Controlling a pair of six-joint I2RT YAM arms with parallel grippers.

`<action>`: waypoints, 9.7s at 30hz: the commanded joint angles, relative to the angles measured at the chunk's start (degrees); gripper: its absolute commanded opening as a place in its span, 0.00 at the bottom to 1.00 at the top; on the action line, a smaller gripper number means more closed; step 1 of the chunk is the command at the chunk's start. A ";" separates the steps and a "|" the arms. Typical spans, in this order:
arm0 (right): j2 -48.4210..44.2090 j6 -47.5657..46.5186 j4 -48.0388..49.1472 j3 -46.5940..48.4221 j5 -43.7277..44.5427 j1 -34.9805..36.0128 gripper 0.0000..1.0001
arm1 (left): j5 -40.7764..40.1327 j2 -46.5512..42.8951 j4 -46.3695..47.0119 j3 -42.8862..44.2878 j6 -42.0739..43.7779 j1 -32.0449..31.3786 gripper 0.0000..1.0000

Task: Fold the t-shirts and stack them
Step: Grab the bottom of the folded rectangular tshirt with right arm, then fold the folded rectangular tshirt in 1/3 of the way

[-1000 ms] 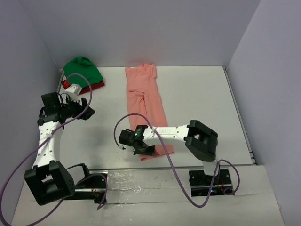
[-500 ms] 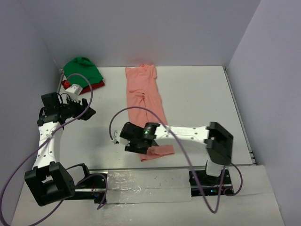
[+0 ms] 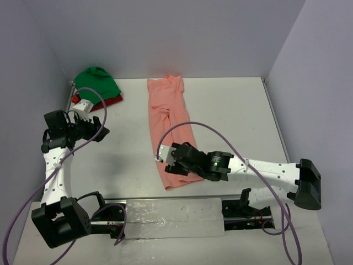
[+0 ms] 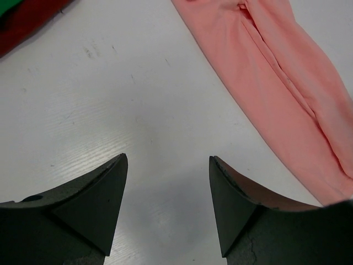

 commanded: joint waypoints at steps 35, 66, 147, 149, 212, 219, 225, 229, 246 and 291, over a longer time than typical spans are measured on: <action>8.06 -8.75 9.51 -20.50 0.00 14.42 0.71 | 0.81 -0.86 1.38 -0.06 0.07 2.14 0.70; 26.01 -6.74 -4.53 -7.67 -9.38 2.20 0.00 | 1.33 -1.03 0.76 0.12 0.86 2.67 0.70; 39.09 -19.92 3.46 28.10 -0.52 -18.89 0.00 | 4.41 1.26 -1.43 0.21 3.41 2.67 0.70; 39.79 -19.57 3.72 28.45 -0.52 -19.15 0.07 | 4.41 1.17 -1.43 0.03 3.41 2.67 0.70; 34.70 0.83 -3.23 17.47 -16.08 -13.00 0.00 | 4.32 -3.23 -0.29 -1.99 2.71 3.73 0.70; 34.96 -1.36 9.07 12.73 2.61 -12.74 0.00 | 4.59 -3.32 -0.29 -2.34 2.80 3.73 0.70; 36.54 -5.06 17.68 9.74 11.77 -12.74 0.00 | 4.50 -3.75 -0.47 -2.26 2.88 3.90 0.70; 38.65 -10.05 26.38 6.40 21.42 -12.74 0.00 | 4.76 -3.93 -0.47 -2.43 2.97 4.25 0.70; 47.80 -43.28 84.21 -5.03 42.81 -16.69 0.00 | 7.13 -3.85 -1.96 -2.61 4.20 5.40 0.70; 2.98 -14.01 13.89 -2.53 -3.87 -26.99 0.54 | 9.33 -6.04 -3.28 -2.26 5.26 6.80 0.70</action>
